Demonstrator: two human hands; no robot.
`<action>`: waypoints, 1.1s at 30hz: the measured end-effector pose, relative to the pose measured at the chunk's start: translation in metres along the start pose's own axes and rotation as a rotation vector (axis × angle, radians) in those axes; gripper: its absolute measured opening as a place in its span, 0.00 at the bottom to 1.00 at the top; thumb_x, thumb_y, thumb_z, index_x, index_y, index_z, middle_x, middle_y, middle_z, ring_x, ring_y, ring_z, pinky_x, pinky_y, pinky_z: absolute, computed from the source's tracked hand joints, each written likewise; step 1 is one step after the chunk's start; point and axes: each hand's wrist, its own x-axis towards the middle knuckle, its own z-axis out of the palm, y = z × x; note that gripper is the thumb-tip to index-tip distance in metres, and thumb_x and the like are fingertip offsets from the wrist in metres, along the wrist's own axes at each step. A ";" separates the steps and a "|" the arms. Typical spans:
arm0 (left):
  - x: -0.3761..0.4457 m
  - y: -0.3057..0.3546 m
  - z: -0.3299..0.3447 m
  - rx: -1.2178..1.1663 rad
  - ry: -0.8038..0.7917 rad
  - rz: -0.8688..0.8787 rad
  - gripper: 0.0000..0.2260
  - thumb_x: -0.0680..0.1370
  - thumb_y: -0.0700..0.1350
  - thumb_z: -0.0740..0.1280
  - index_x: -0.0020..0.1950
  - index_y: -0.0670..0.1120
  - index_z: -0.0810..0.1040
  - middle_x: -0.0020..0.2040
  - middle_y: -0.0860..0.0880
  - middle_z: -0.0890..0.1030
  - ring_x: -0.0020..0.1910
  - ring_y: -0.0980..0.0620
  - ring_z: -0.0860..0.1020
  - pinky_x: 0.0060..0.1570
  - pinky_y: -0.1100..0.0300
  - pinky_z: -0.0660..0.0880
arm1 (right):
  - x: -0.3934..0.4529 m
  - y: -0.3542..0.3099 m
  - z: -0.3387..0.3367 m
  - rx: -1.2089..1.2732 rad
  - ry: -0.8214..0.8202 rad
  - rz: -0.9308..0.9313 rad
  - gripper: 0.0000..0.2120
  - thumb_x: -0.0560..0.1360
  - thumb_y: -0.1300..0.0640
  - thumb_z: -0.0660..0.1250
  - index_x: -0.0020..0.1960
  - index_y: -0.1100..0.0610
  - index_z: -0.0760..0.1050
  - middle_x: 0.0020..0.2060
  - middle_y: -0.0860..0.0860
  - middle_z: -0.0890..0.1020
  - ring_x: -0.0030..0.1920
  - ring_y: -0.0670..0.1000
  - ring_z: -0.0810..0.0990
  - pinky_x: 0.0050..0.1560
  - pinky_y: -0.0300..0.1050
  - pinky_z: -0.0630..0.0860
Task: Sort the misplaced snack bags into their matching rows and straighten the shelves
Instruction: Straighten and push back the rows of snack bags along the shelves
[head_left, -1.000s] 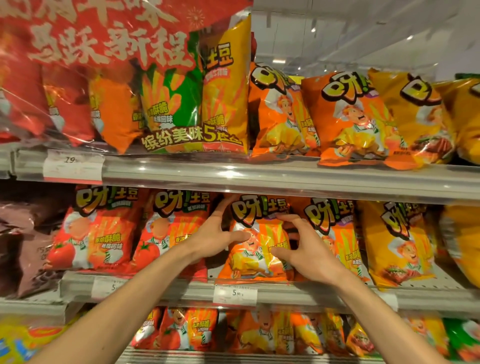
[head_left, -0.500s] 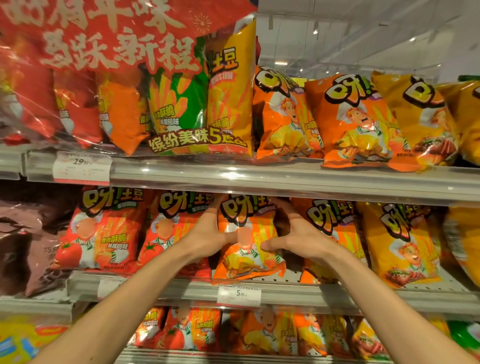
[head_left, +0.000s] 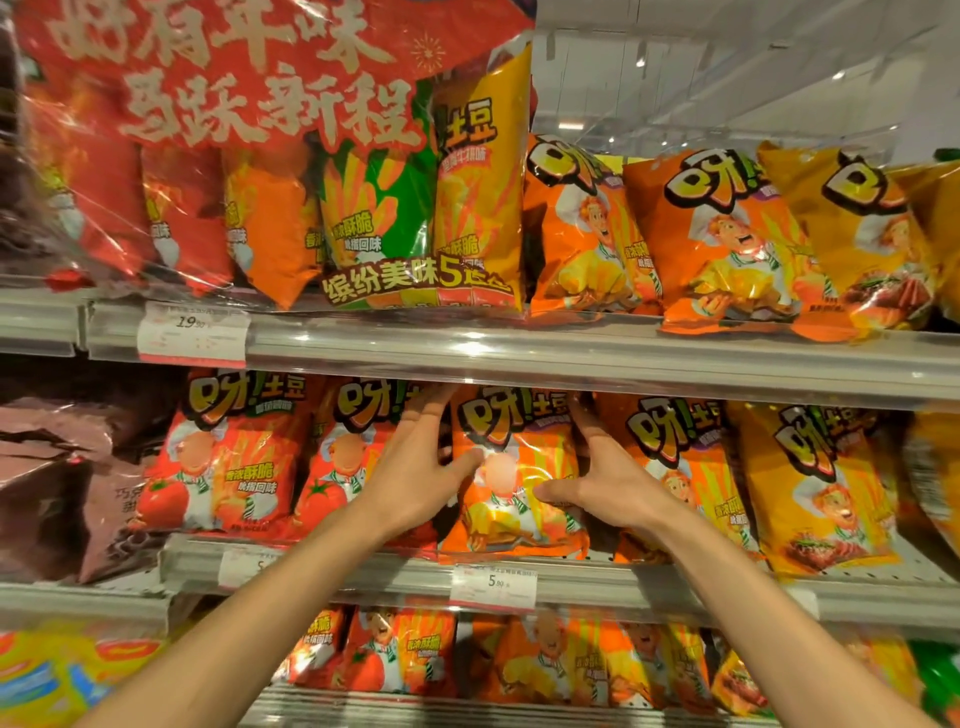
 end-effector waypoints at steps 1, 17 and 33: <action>-0.005 -0.003 -0.003 0.104 0.063 0.030 0.29 0.79 0.52 0.68 0.77 0.52 0.61 0.68 0.45 0.68 0.65 0.47 0.72 0.59 0.60 0.68 | -0.003 -0.004 0.001 -0.022 -0.005 0.009 0.53 0.68 0.51 0.80 0.81 0.48 0.47 0.75 0.49 0.63 0.62 0.46 0.67 0.59 0.39 0.68; -0.025 -0.067 -0.012 0.808 0.111 0.192 0.23 0.84 0.56 0.51 0.77 0.49 0.67 0.73 0.43 0.71 0.72 0.42 0.68 0.75 0.43 0.57 | -0.008 -0.029 0.080 -0.776 0.267 -0.214 0.34 0.79 0.32 0.47 0.78 0.51 0.62 0.74 0.57 0.68 0.76 0.60 0.61 0.75 0.68 0.50; -0.022 -0.074 -0.007 0.752 0.189 0.191 0.24 0.83 0.57 0.51 0.77 0.49 0.67 0.76 0.43 0.67 0.76 0.43 0.63 0.75 0.41 0.54 | -0.001 -0.027 0.096 -0.750 0.343 -0.212 0.32 0.82 0.36 0.43 0.76 0.54 0.63 0.72 0.57 0.70 0.74 0.57 0.64 0.77 0.61 0.53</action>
